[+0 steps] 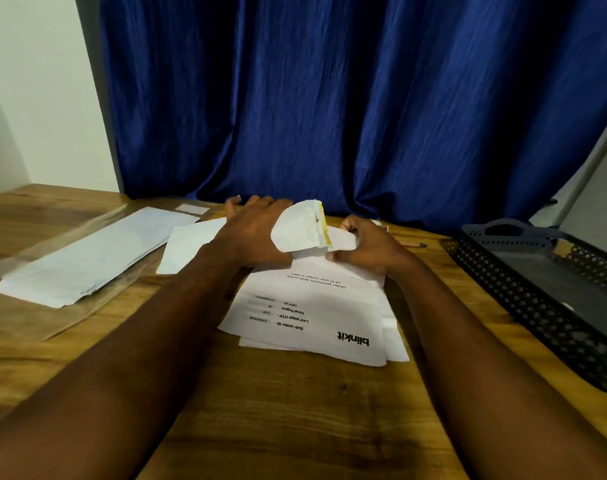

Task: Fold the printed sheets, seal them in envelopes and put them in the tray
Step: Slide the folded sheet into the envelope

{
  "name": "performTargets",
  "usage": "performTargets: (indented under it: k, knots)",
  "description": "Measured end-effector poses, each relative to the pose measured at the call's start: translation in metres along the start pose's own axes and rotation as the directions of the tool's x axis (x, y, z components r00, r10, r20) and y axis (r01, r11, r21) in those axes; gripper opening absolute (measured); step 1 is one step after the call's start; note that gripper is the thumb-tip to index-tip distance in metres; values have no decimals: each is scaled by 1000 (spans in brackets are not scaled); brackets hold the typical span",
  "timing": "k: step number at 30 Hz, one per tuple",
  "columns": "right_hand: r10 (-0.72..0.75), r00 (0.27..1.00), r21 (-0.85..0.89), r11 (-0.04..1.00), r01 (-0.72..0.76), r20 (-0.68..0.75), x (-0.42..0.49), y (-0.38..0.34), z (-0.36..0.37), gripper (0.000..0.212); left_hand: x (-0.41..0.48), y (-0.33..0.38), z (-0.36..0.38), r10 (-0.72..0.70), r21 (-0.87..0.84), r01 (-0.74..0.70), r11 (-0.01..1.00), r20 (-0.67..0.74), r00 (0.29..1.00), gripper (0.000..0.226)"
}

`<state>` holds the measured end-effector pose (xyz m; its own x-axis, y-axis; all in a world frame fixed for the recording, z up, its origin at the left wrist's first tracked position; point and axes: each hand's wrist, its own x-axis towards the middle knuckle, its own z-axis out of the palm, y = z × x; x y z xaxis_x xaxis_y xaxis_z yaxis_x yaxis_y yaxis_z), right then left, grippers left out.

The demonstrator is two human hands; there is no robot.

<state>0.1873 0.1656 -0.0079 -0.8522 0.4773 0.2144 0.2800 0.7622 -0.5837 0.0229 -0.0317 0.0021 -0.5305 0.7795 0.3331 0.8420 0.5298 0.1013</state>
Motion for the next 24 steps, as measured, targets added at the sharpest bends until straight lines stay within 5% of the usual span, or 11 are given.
performTargets:
  k: [5,8,15,24]
  knots:
    - [55,946,156,988,-4,-321,6,13,-12,23,-3,0,2,20,11,-19,1000,-42,999,110]
    - [207,882,420,907,-11,-424,3,13,-24,18,-2,0,4,23,13,-23,1000,-42,999,110]
    - [162,983,735,676,-47,-86,-8,15,-40,27,-2,-5,9,30,7,-30,1000,-42,999,108]
    - [161,984,665,727,-170,76,-10,34,-37,32,0,-11,11,3,42,-1,999,-46,999,109]
